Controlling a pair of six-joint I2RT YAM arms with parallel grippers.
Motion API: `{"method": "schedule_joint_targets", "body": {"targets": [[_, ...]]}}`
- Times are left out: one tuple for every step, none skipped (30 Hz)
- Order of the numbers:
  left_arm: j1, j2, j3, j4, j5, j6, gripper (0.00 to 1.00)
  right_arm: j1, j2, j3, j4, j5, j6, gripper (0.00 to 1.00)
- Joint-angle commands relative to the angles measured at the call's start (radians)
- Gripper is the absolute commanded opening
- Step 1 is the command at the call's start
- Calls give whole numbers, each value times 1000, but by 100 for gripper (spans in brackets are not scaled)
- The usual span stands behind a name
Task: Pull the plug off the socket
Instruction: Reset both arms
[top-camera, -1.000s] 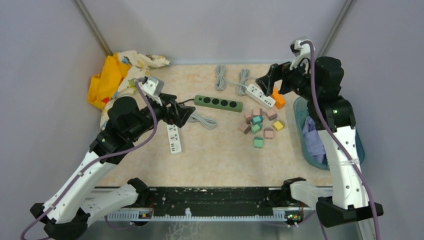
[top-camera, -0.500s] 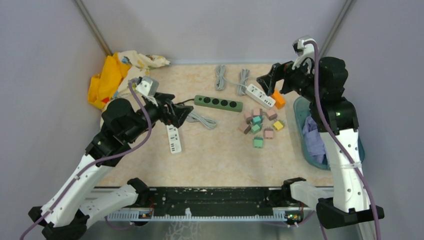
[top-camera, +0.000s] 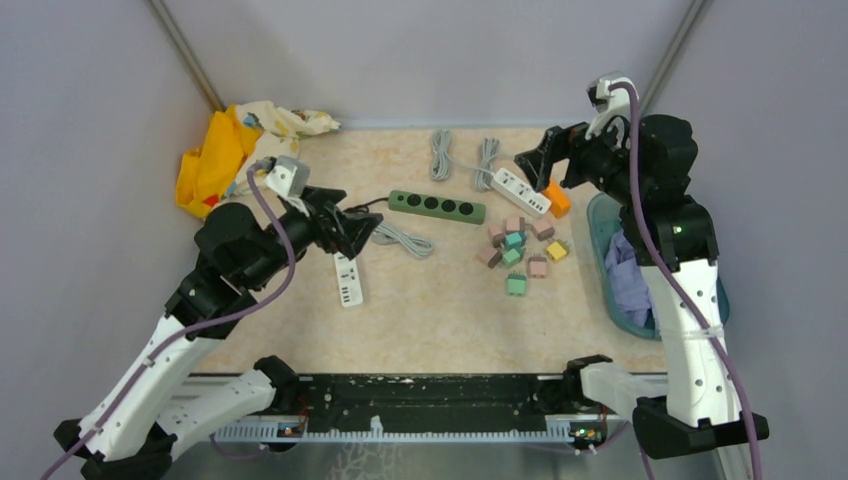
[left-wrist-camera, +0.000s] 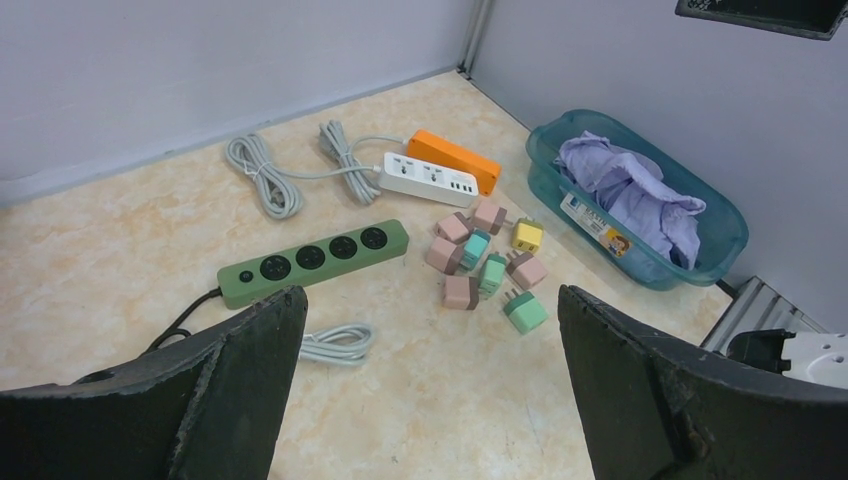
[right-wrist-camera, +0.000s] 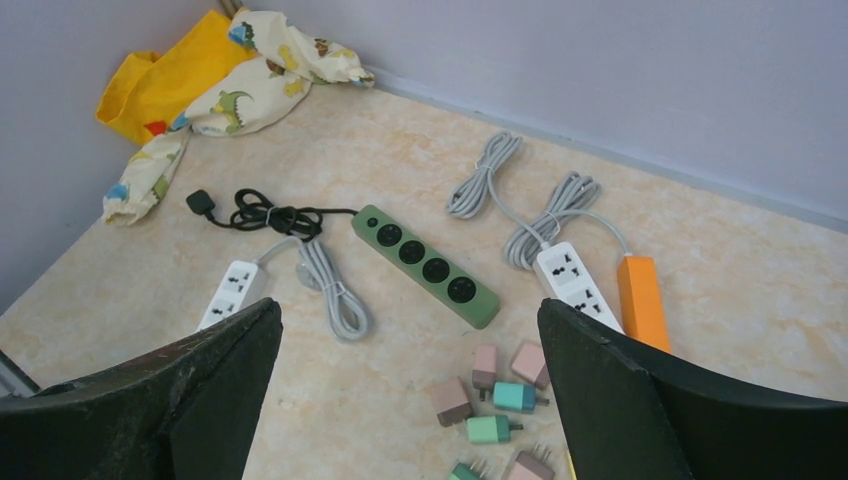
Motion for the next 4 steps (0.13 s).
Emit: {"method": "schedule_joint_targets", "body": {"targets": [[2, -10, 16, 26, -8, 7, 100, -7, -2, 17, 17, 16, -7, 99], [2, -9, 16, 26, -8, 8, 100, -7, -1, 19, 16, 14, -10, 99], [2, -7, 17, 28, -8, 8, 100, -7, 0, 20, 15, 15, -11, 99], [2, -5, 15, 31, -8, 9, 100, -8, 1, 20, 14, 16, -15, 99]]}}
